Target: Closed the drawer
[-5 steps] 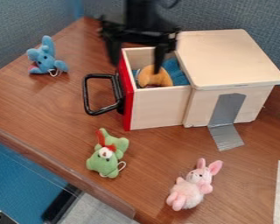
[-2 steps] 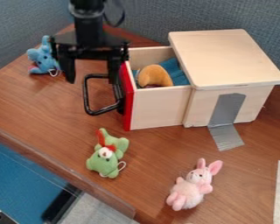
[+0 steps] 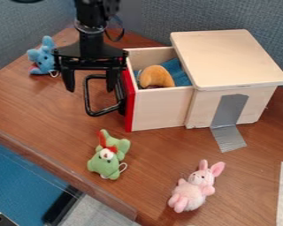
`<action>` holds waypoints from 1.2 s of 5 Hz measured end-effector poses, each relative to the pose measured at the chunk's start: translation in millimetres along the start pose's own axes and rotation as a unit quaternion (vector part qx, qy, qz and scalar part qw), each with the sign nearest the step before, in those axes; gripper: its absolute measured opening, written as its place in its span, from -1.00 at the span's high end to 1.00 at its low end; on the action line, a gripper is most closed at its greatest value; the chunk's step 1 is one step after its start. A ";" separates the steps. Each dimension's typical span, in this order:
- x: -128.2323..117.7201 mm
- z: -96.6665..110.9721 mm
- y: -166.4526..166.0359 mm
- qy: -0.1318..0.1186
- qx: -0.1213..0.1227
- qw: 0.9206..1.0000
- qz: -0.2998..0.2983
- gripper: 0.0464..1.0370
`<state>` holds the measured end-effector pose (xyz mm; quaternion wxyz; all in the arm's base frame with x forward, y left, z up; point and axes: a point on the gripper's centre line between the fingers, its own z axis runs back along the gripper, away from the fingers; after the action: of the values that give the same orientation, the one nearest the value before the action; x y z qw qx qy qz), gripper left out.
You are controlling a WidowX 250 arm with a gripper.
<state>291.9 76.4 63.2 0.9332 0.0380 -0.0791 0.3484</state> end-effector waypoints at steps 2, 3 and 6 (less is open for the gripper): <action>6.3 -30.8 1.2 0.026 0.023 0.999 0.020 -0.93; 9.8 -36.0 0.4 0.035 0.048 0.998 0.017 -0.82; 12.2 -37.6 -1.9 0.037 0.075 0.996 0.020 0.80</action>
<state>306.8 87.6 28.3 0.9228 0.0930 -0.0189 0.3734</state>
